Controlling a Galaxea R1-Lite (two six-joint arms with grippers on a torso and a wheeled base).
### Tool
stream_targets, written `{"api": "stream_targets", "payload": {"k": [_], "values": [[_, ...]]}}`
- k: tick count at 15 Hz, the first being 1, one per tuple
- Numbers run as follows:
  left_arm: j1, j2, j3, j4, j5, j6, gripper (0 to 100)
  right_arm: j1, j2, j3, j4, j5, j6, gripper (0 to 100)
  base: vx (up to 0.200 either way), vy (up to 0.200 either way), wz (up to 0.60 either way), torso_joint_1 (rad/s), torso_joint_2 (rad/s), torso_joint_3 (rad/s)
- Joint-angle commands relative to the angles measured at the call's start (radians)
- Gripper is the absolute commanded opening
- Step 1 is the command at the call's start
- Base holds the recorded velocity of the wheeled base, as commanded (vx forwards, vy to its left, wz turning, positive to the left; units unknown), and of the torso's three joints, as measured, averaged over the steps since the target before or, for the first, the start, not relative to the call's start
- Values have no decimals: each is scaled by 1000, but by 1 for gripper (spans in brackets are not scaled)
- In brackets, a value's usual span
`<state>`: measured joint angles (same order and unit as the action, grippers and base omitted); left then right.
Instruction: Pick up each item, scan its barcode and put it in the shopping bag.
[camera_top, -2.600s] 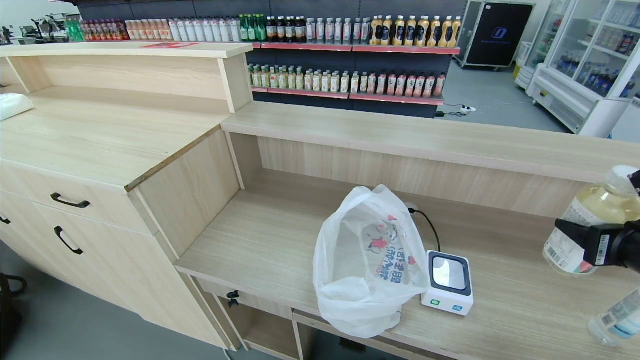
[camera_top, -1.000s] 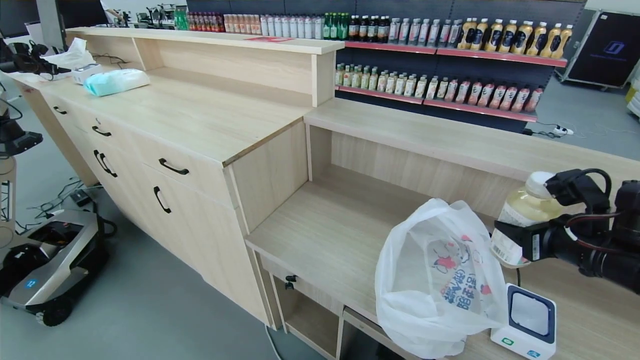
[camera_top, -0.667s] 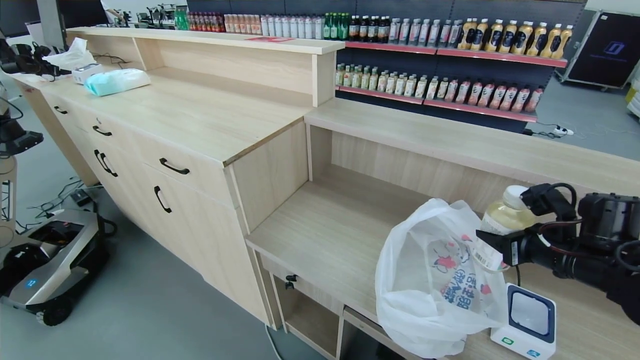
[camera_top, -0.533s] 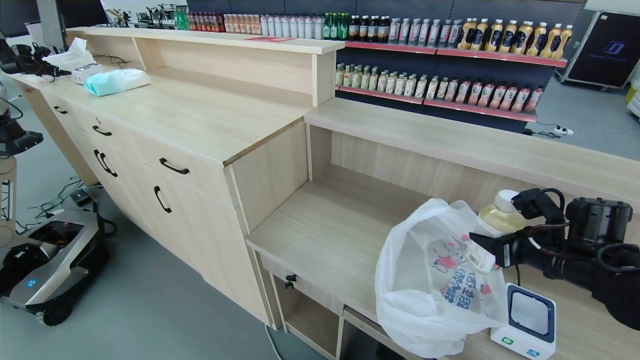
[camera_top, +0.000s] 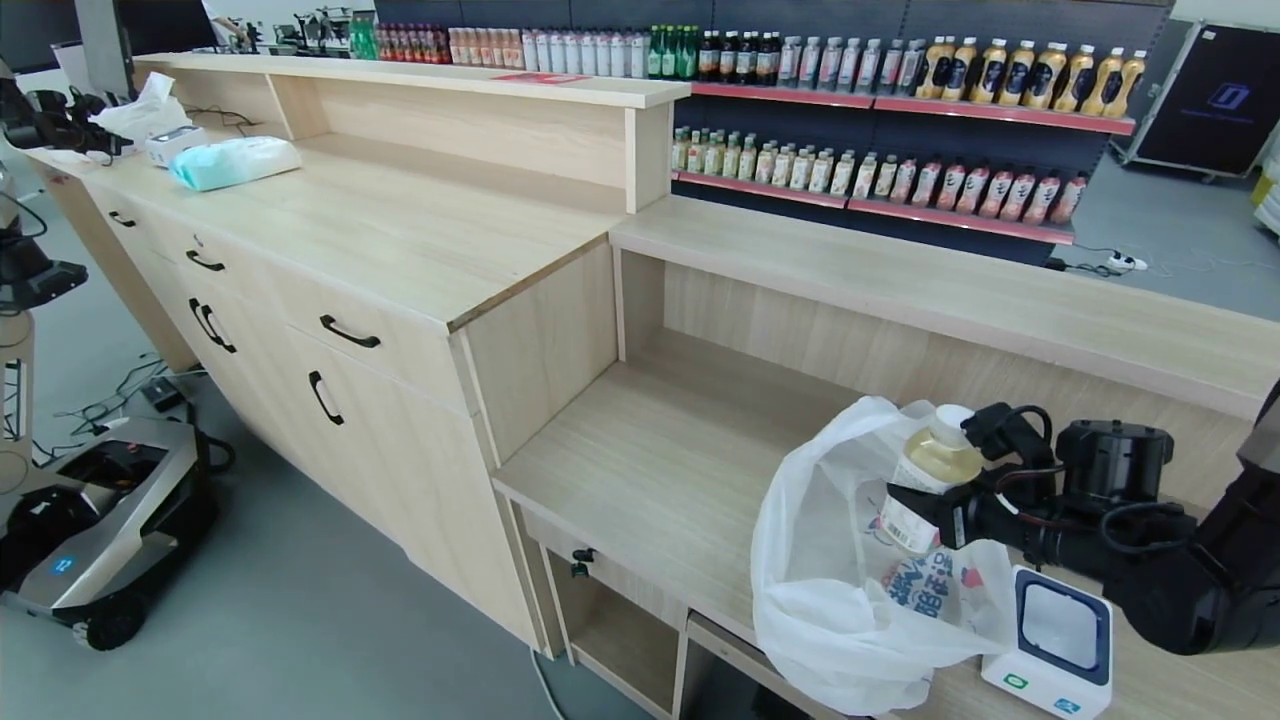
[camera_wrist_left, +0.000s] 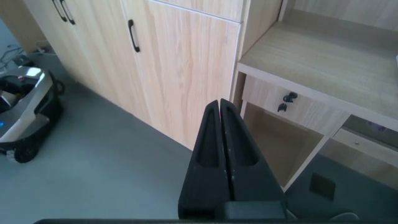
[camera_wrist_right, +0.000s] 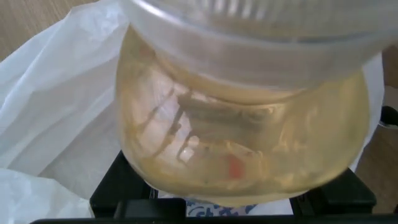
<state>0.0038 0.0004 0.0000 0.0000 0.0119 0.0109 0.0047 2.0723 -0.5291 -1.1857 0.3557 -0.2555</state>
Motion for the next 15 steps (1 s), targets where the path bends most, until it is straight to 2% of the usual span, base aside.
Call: {"api": "stream_targets", "payload": {"k": [1, 6, 15], "values": [[1, 0, 0, 0, 0, 0, 0, 11, 60, -29, -14, 11, 1, 0, 0, 0, 0, 0, 0, 0], [1, 0, 0, 0, 0, 0, 0, 21, 157, -111, -66, 12, 4, 0, 0, 0, 0, 0, 0, 0], [1, 0, 0, 0, 0, 0, 0, 38, 239, -166, -80, 22, -4, 0, 0, 0, 0, 0, 0, 0]]}}
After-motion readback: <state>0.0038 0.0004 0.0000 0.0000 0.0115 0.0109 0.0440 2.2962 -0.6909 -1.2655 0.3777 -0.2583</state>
